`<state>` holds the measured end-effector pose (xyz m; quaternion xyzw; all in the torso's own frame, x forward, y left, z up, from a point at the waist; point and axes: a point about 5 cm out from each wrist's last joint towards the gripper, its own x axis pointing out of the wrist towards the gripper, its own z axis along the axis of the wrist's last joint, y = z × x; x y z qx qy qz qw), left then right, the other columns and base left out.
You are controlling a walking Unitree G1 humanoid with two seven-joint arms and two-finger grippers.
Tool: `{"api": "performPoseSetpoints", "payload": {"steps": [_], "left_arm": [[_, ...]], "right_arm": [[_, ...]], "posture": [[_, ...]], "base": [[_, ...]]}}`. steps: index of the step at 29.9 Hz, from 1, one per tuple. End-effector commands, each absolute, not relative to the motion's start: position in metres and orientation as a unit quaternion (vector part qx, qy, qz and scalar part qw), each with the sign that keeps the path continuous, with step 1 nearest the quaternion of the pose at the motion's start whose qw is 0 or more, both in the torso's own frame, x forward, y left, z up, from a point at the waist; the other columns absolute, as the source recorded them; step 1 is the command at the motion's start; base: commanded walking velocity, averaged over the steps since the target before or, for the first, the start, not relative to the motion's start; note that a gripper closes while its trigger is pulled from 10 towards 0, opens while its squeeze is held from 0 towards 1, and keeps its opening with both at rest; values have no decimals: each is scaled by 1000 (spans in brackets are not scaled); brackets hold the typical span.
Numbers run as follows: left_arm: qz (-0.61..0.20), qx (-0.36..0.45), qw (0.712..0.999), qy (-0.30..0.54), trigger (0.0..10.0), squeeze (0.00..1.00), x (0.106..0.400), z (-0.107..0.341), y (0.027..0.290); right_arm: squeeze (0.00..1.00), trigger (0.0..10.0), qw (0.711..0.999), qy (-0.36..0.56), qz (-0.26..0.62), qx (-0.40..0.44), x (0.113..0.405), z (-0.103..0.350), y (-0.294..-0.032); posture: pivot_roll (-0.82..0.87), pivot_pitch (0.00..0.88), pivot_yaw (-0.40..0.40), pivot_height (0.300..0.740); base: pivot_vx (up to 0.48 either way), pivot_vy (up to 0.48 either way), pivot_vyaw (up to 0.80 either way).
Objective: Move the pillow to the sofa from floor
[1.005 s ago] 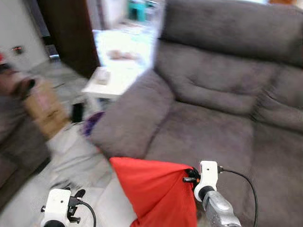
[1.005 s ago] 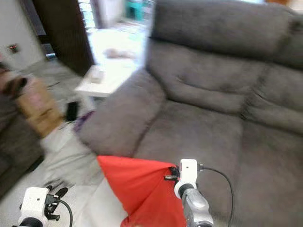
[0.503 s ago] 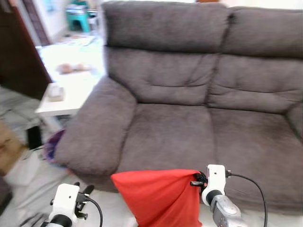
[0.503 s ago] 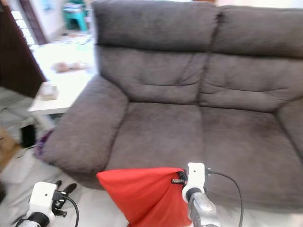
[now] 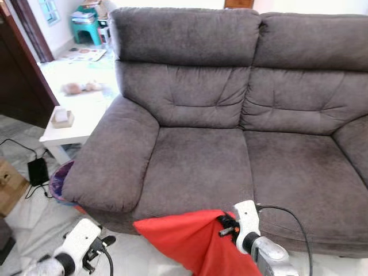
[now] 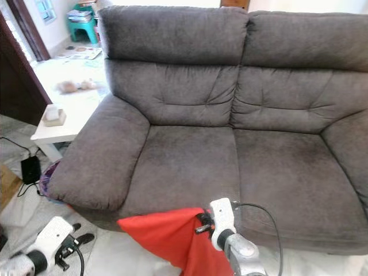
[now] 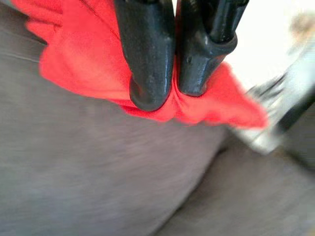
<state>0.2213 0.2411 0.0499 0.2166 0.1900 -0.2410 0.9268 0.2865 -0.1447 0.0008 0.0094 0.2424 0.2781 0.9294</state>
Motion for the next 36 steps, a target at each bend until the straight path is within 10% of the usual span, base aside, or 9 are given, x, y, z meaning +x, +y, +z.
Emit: {"api": "performPoseSetpoints", "payload": {"steps": [1, 4, 26, 27, 28, 29, 36], "left_arm": [[-299, 254, 896, 207, 10000, 1000, 217, 47, 236], [-373, 301, 848, 225, 10000, 1000, 212, 40, 232], [-442, 315, 810, 224, 10000, 1000, 210, 22, 218], [-459, 307, 803, 225, 10000, 655, 205, 20, 215], [-467, 298, 802, 223, 10000, 655, 202, 20, 213], [-466, 299, 803, 222, 10000, 0, 202, 20, 213], [-476, 282, 805, 212, 10000, 0, 204, 28, 209]], "right_arm": [[0, 10000, 924, 199, 327, -9, 297, 18, -135], [0, 10000, 893, 202, 401, -26, 291, 18, -124], [0, 10000, 788, 186, 585, -36, 272, 42, -119], [0, 10000, 787, 186, 587, -37, 271, 42, -117], [0, 10000, 787, 186, 587, -37, 270, 42, -116], [0, 10000, 787, 186, 587, -37, 270, 42, -116], [0, 10000, 783, 185, 593, -33, 267, 44, -112]], "posture": [[178, 103, 23, 740], [171, 99, 26, 740], [147, 113, 20, 740], [147, 109, 22, 740], [147, 109, 22, 740], [147, 106, 22, 740], [159, 98, 19, 740]], "base": [[0, 0, 0], [0, 0, 0], [0, 0, 0], [0, 0, 0], [0, 0, 0], [0, 0, 0], [0, 0, 0]]}}
